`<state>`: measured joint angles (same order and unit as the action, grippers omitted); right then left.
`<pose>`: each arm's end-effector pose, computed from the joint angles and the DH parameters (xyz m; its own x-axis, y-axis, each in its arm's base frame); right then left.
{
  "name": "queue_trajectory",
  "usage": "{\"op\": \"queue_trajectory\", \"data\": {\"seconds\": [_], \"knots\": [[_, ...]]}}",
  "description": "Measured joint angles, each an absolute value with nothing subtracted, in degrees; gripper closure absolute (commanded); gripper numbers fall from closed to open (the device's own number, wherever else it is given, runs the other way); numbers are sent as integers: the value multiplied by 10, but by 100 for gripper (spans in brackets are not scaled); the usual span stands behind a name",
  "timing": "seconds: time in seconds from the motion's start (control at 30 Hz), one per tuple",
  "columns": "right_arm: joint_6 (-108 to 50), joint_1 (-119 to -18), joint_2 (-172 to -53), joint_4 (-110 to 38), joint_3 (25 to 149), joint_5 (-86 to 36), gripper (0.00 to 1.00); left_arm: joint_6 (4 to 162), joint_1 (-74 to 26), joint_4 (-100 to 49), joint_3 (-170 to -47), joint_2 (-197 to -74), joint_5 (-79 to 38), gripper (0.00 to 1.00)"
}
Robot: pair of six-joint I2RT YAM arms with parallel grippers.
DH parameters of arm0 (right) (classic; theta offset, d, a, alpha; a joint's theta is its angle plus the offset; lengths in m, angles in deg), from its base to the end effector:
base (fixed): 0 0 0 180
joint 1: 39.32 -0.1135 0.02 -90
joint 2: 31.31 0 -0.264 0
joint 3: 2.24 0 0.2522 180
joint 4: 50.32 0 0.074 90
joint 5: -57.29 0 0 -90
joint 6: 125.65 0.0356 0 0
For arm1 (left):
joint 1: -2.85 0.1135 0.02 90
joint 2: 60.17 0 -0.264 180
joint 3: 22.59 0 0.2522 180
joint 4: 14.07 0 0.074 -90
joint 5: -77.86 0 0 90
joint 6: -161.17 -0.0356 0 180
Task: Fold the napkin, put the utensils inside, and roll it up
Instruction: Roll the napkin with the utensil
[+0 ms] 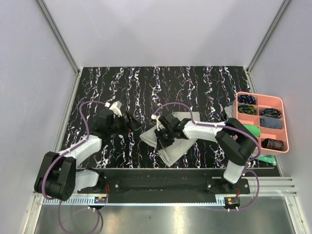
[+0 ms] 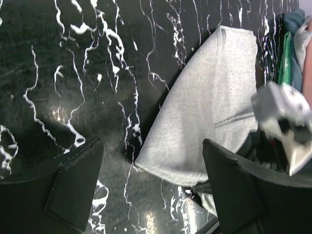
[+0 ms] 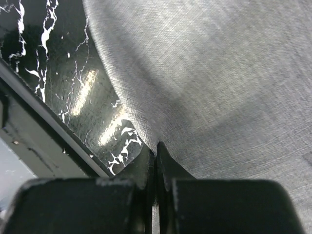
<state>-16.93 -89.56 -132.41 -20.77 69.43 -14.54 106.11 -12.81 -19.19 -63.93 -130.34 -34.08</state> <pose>0.2128 0.2731 0.1562 -0.7865 -0.4686 -0.4023 -0.6132 0.6700 0.4185 0.2277 -0.0776 0.1805 -0.7551 -0.3400 -0.5605 0.1419 0.7499 -0.6461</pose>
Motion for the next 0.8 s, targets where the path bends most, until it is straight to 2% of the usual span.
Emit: {"op": "queue_trajectory", "data": {"seconds": [0.3,0.33,0.37,0.47,0.57,0.7,0.8], "knots": [[-169,-856,-1326,-254,657,-75,100,1065,-152,-182,-590,-1284,-340,17],[-170,-856,-1326,-255,657,-73,98,1070,-155,-171,-585,-1290,-343,19],[-171,-856,-1326,-257,657,-71,90,1075,-157,-160,-582,-1301,-346,20],[-171,-856,-1326,-257,657,-66,59,1087,-157,-136,-580,-1332,-350,21],[-168,-856,-1319,-248,656,-61,46,1095,-157,-115,-579,-1355,-355,21],[-154,-856,-1262,-231,647,-64,43,1098,-157,-103,-579,-1361,-355,21],[-132,-856,-1206,-229,637,-71,45,1098,-157,-101,-580,-1361,-355,21]]}}
